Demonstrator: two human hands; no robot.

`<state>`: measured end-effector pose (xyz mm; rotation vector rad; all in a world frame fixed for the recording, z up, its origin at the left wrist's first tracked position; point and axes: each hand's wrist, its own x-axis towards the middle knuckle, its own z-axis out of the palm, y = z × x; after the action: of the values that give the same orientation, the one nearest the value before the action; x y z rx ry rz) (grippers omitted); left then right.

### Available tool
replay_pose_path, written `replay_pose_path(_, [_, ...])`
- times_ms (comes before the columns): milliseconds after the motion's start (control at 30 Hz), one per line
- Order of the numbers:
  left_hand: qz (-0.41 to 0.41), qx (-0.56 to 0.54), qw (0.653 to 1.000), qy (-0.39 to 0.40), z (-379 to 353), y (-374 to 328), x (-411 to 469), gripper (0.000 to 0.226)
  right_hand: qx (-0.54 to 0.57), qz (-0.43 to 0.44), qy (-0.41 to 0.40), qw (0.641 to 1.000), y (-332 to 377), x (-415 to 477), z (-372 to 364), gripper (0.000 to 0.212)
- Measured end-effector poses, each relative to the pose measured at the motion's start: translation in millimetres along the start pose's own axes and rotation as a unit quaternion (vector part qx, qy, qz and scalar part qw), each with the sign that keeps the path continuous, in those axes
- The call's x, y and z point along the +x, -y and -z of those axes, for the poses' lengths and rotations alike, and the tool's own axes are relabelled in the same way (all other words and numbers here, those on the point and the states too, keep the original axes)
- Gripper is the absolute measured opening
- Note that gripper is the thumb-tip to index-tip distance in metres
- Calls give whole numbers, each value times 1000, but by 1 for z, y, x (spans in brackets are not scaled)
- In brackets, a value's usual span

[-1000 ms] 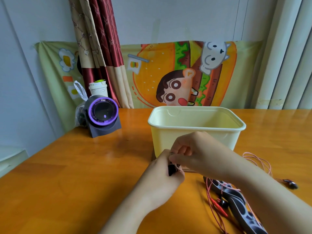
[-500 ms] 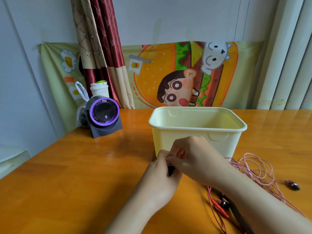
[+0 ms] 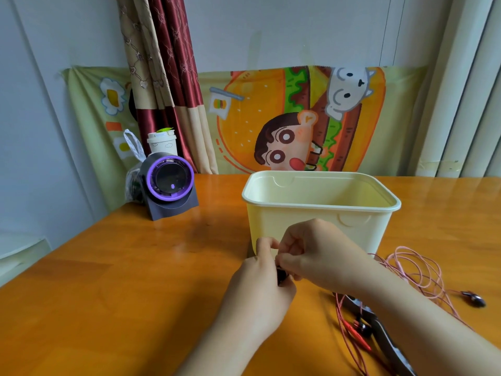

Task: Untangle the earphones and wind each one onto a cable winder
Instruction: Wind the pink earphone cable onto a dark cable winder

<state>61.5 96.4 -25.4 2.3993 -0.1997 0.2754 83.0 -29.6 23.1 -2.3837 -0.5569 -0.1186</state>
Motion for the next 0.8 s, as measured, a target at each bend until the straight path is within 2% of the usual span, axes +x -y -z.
replay_pose_path(233, [-10,47,999,-15,-1,2,-2,42,-69,33,-52,996,-1,1,-13,10])
replay_pose_path(433, [-2,19,1000,-11,-2,3,-1,47,-7,11,-87,996,-6,2,-18,9])
replay_pose_path(600, [9,-29,999,18,1,6,2,50,121,-35,65,990,-10,4,4,5])
replay_pose_path(733, [2,-68,997,39,6,7,2,48,112,-23,137,984,-11,2,21,9])
replay_pose_path(800, [-9,-82,996,46,7,5,1,48,87,-8,141,986,-11,1,25,7])
